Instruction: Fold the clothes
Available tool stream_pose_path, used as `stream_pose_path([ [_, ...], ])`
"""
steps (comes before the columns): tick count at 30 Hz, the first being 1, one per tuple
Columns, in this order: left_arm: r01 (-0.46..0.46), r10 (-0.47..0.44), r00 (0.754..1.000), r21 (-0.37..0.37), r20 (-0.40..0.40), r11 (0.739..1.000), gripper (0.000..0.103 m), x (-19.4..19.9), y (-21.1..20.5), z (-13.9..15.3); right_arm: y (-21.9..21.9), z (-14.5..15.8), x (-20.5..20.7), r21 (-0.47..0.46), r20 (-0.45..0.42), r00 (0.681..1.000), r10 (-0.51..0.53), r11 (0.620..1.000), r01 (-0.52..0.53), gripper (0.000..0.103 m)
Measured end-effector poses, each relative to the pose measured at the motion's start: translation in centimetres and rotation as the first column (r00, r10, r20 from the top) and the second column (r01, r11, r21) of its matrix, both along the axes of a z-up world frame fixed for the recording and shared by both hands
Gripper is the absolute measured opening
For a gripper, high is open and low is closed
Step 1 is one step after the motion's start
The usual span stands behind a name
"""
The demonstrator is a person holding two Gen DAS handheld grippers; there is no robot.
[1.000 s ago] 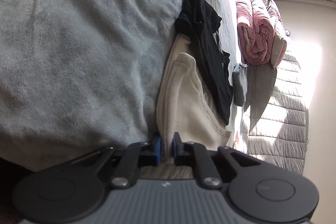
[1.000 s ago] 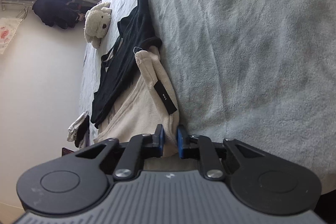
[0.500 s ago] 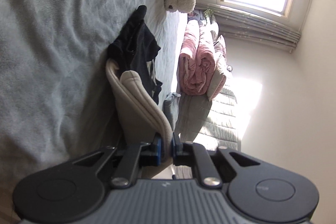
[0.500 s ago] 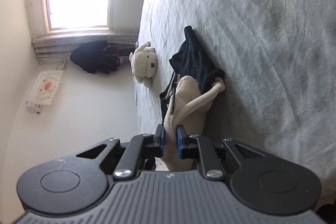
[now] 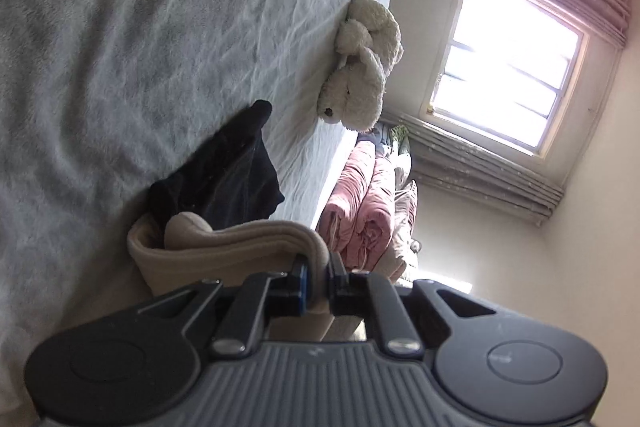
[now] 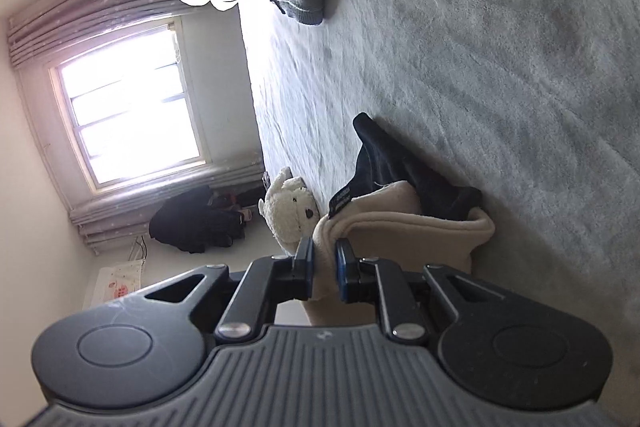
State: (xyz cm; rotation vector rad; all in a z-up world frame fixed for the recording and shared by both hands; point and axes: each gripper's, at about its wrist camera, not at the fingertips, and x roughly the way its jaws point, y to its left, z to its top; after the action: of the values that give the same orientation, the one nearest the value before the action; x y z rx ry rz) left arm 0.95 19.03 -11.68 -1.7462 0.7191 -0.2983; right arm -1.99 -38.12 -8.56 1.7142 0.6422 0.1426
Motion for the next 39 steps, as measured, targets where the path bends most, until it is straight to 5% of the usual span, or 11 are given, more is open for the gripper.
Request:
stream_pose_path([
  [9, 0.044, -0.048, 0.998, 0.063, 0.05, 0.997, 0.012, 2.5, 0.4, 0.2, -0.4, -3.7, 3.9, 0.027, -0.073, 0.997, -0.02, 0.999, 0.022, 0.028],
  [11, 0.055, -0.06, 0.996, 0.077, 0.062, 0.995, 0.02, 3.1, 0.6, 0.2, -0.6, -3.7, 3.6, 0.037, -0.054, 0.999, -0.005, 0.999, 0.007, 0.044],
  [13, 0.066, -0.073, 0.995, 0.092, 0.074, 0.994, 0.038, 3.6, 0.7, 0.3, -0.8, -3.3, 3.4, 0.029, -0.027, 0.999, 0.018, 0.999, -0.017, 0.046],
  [17, 0.086, -0.098, 0.99, 0.122, 0.097, 0.989, 0.053, 4.7, 0.9, 0.4, -1.2, -1.0, 3.3, -0.085, 0.078, 0.995, 0.062, 0.995, -0.056, 0.049],
  [20, 0.106, -0.147, 0.976, 0.24, 0.159, 0.965, 0.06, 4.7, 1.5, 1.9, -1.3, 0.7, 4.0, -0.247, 0.171, 0.977, 0.125, 0.966, -0.08, 0.053],
  [24, 0.116, -0.235, 0.949, 0.461, 0.211, 0.88, 0.064, 5.1, 1.8, 3.8, -0.9, 3.3, 4.6, -0.596, 0.234, 0.941, 0.245, 0.801, -0.06, 0.062],
  [27, 0.11, -0.302, 0.931, 0.632, 0.206, 0.768, 0.064, 5.9, 1.0, 4.2, 0.5, 4.0, 4.8, -0.765, 0.222, 0.905, 0.364, 0.64, -0.07, 0.063],
  [30, 0.092, -0.36, 0.914, 0.765, 0.19, 0.638, 0.062, 6.8, -0.1, 4.3, 1.9, 3.5, 4.9, -0.841, 0.198, 0.863, 0.465, 0.533, -0.094, 0.064],
  [31, 0.087, -0.369, 0.91, 0.783, 0.189, 0.616, 0.062, 7.1, -0.4, 4.3, 2.0, 3.3, 4.6, -0.862, 0.193, 0.854, 0.482, 0.499, -0.087, 0.064],
  [37, 0.065, -0.394, 0.898, 0.823, 0.198, 0.564, 0.061, 8.4, -2.2, 3.6, 2.5, 2.3, 4.9, -0.92, 0.196, 0.83, 0.523, 0.391, -0.029, 0.065],
  [39, 0.059, -0.388, 0.899, 0.823, 0.202, 0.565, 0.06, 8.8, -2.4, 3.4, 2.8, 2.3, 5.1, -0.934, 0.201, 0.818, 0.539, 0.357, -0.006, 0.065],
])
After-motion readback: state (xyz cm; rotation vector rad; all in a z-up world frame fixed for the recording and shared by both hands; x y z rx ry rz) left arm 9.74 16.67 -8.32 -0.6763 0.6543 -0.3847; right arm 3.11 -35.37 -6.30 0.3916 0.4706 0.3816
